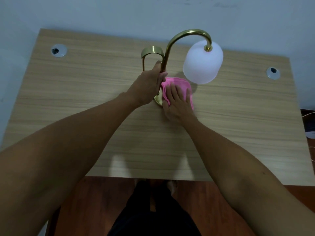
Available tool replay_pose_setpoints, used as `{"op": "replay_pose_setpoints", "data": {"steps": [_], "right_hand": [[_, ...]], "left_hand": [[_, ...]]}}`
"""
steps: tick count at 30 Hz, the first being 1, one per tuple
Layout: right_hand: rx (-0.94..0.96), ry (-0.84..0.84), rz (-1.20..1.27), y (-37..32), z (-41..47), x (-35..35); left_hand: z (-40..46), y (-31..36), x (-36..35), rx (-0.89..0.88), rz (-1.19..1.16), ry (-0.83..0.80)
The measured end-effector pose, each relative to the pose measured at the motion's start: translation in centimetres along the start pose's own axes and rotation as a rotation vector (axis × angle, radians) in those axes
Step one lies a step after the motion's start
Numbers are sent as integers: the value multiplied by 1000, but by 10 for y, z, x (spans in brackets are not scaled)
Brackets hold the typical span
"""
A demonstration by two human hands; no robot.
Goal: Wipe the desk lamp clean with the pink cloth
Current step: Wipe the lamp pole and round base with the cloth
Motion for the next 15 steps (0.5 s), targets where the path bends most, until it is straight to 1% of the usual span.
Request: {"op": "replay_pose_setpoints", "data": {"steps": [2, 4, 6, 7, 10, 12, 13, 15], "right_hand": [[-16, -12, -28, -13, 14, 2], [45, 1, -96, -18, 11, 1], [113, 8, -127, -7, -5, -6], [114, 4, -104, 2, -13, -9], [-4, -32, -13, 15, -17, -11], [-103, -56, 9, 5, -7, -12], [-125, -63, 10, -4, -4, -14], [-99, -40, -21, -22, -9, -17]], "left_hand": [[1, 0, 0, 12, 4, -2], [1, 1, 0, 4, 4, -4], [1, 1, 0, -2, 1, 3], [1, 1, 0, 0, 2, 6], [0, 2, -1, -7, 14, 16], [0, 2, -1, -1, 4, 15], [1, 2, 0, 1, 3, 12], [1, 2, 0, -1, 17, 5]]}}
Point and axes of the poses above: each hand's wrist, its own z-axis towards the middle knuckle, its own x-axis out of the back of the hand, y = z × x, the point moved 3 cm from there along z, towards the middle knuckle, and after that the axes turned 15 degrees about -x, right-handed, at the moved point
